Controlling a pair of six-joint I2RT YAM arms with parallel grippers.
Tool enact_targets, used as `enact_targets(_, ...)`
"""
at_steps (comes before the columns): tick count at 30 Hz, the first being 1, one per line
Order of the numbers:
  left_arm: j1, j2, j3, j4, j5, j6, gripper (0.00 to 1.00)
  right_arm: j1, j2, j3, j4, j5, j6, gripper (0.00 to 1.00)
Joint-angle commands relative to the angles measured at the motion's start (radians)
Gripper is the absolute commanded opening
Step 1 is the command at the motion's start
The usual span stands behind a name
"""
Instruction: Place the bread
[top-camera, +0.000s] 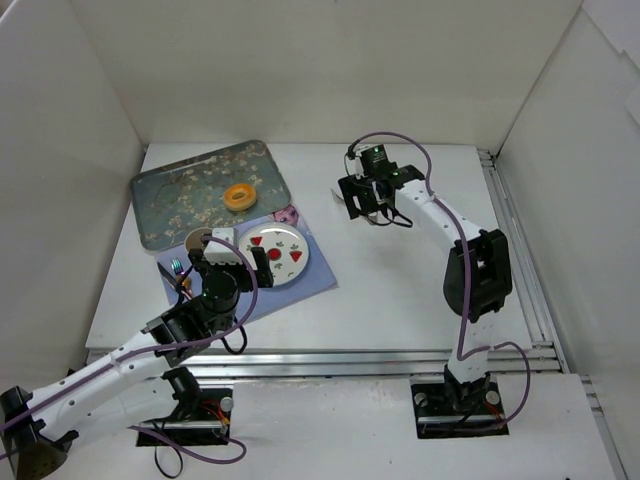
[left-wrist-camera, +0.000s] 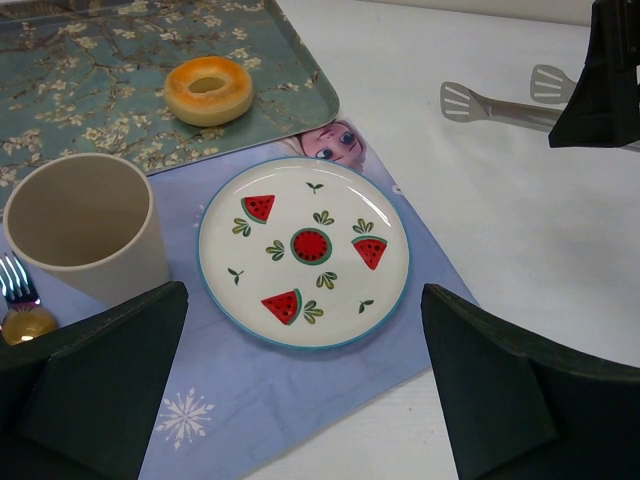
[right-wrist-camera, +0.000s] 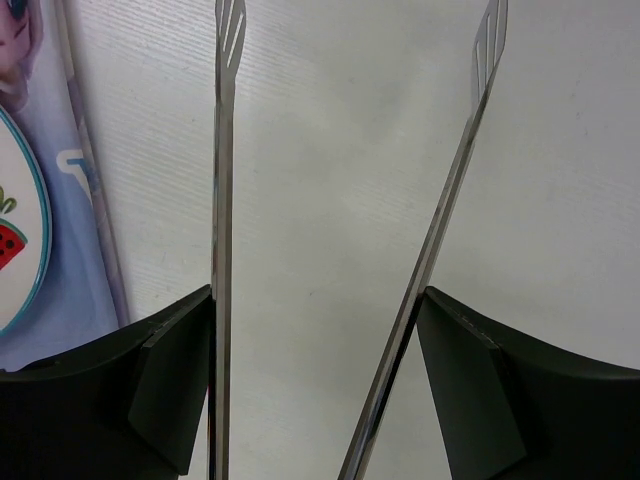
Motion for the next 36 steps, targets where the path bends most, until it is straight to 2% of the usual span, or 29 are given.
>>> enact_targets(1,0.004,0.001,0.041,0.063,0.004,0.008,0.99,-0.004,-0.062,0.055,-0.015,0.015,0.031,0.74)
enact_targets(10,0.004,-0.014,0.032,0.064,-0.018,0.0,0.99,0.007,-0.09,0.095,-0.022,-0.019,0.038,0.71)
enact_targets(18,0.004,-0.07,0.007,0.058,-0.068,-0.023,0.99,0.11,-0.091,0.218,-0.017,-0.027,0.028,0.71)
enact_targets(24,0.004,-0.099,-0.001,0.051,-0.085,-0.028,0.99,0.191,0.002,0.393,-0.003,-0.094,0.025,0.71)
enact_targets(31,0.004,-0.186,-0.037,0.051,-0.136,-0.042,1.0,0.231,0.198,0.626,0.012,-0.177,0.052,0.71)
enact_targets(36,0.004,-0.206,-0.05,0.061,-0.142,-0.042,0.99,0.24,0.286,0.693,0.032,-0.193,0.052,0.71)
